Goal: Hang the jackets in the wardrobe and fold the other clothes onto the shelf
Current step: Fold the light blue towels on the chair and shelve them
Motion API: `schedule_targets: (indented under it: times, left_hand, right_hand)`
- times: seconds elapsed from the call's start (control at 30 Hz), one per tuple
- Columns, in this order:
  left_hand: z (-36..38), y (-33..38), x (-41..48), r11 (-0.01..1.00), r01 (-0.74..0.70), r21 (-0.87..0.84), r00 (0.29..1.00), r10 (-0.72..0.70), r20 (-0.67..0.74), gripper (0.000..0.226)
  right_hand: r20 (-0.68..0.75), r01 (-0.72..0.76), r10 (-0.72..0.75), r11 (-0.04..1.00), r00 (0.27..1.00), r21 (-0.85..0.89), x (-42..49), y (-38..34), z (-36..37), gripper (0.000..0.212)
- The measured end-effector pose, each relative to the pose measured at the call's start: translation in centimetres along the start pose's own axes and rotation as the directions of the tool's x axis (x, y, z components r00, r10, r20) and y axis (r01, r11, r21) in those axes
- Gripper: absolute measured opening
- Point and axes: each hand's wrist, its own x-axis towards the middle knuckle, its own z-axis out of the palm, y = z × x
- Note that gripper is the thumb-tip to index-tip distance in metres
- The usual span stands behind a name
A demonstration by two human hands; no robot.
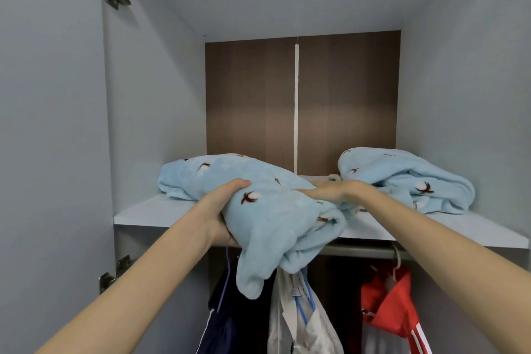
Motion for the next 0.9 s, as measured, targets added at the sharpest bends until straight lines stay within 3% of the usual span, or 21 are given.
schedule_targets:
  times: [0.1, 0.17, 0.27, 0.33, 0.4, 0.47, 0.53, 0.63, 0.7, 0.77, 0.83, 0.9]
  left_hand:
    - [0.3, 0.2, -0.2, 0.999, -0.034, -0.039, 0.999, 0.034, 0.005, 0.049]
    - [0.8, 0.4, -0.4, 0.994, -0.096, -0.053, 0.995, 0.096, 0.001, 0.038]
    - [1.8, 0.7, -0.2, 0.960, -0.204, -0.192, 0.979, 0.203, -0.025, 0.021]
    - [2.8, 1.0, 0.4, 0.888, -0.293, -0.354, 0.953, 0.303, -0.029, 0.027]
    - [4.3, 1.1, 1.6, 0.797, -0.388, -0.463, 0.912, 0.403, -0.069, 0.038]
    - [6.0, 0.9, 2.9, 0.731, -0.427, -0.532, 0.890, 0.444, -0.103, 0.033]
    - [7.8, 0.3, 4.4, 0.686, -0.400, -0.607, 0.895, 0.434, -0.100, 0.022]
    - [9.8, -1.2, 6.3, 0.642, -0.316, -0.698, 0.928, 0.361, -0.089, 0.023]
    - [10.3, -2.3, 7.1, 0.676, -0.262, -0.689, 0.948, 0.314, -0.052, 0.032]
    - [10.2, -2.8, 7.5, 0.737, -0.165, -0.656, 0.971, 0.237, 0.022, 0.046]
    - [9.8, -2.6, 7.5, 0.775, -0.052, -0.629, 0.980, 0.161, 0.117, 0.051]
    - [9.6, -2.2, 7.8, 0.801, 0.023, -0.598, 0.980, 0.100, 0.172, 0.058]
  right_hand:
    - [-0.127, 0.045, -0.048, 0.999, 0.991, -0.024, -0.2, -1.0, 0.0, 0.038]
    - [-0.267, 0.043, -0.069, 0.994, 0.961, -0.104, 0.1, -1.6, -0.4, 0.039]
    - [-0.487, 0.092, -0.168, 0.980, 0.857, -0.177, 0.4, -3.3, -2.3, 0.031]
    - [-0.609, 0.163, -0.239, 0.970, 0.757, -0.179, 0.2, -4.8, -4.5, 0.029]
    - [-0.651, 0.236, -0.305, 0.952, 0.695, -0.194, 0.4, -6.0, -6.9, 0.027]
    - [-0.641, 0.215, -0.362, 0.930, 0.677, -0.298, 1.0, -6.7, -8.6, 0.028]
    - [-0.647, 0.158, -0.382, 0.912, 0.660, -0.377, 2.3, -6.7, -9.3, 0.035]
    - [-0.689, 0.115, -0.350, 0.924, 0.634, -0.364, 4.3, -6.0, -8.9, 0.055]
    - [-0.670, 0.087, -0.327, 0.926, 0.666, -0.367, 5.4, -4.8, -8.4, 0.059]
    - [-0.582, 0.069, -0.282, 0.930, 0.763, -0.360, 5.9, -2.9, -7.7, 0.055]
    - [-0.483, 0.122, -0.235, 0.959, 0.844, -0.255, 5.7, -0.8, -6.9, 0.039]
    - [-0.447, 0.208, -0.239, 0.971, 0.862, -0.118, 4.4, 0.4, -5.9, 0.027]
